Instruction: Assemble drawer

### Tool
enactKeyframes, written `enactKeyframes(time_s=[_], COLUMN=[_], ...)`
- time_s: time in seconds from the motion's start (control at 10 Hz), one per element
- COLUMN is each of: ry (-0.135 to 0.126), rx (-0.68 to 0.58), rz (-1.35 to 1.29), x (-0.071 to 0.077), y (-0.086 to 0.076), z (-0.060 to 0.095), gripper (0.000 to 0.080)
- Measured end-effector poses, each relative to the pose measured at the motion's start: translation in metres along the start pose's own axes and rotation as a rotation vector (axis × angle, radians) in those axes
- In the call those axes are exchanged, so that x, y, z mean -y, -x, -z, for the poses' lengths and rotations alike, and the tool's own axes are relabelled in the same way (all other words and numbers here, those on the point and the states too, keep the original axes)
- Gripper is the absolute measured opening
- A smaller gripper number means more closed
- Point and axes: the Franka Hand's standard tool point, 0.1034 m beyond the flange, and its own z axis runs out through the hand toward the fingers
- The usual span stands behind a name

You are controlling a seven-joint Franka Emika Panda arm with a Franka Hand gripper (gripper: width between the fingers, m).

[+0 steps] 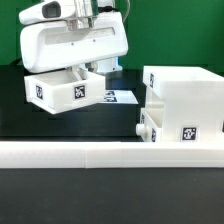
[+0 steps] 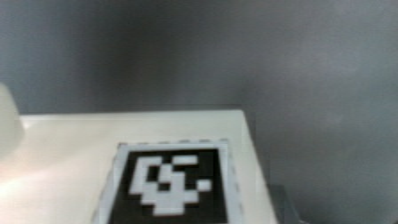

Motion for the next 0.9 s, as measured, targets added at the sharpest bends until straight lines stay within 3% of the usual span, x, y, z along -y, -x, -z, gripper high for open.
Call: enactKeyframes(time_s=[0.5,0.9], ry=[0.005,-0.001], rx=[0.027,0.038], rz=[0.457,0.690], x=[-0.0060,-0.0067], y=[-0.0076,-0.0043], z=[-0.0042,-0.0068], gripper=[0.0041,0.0041])
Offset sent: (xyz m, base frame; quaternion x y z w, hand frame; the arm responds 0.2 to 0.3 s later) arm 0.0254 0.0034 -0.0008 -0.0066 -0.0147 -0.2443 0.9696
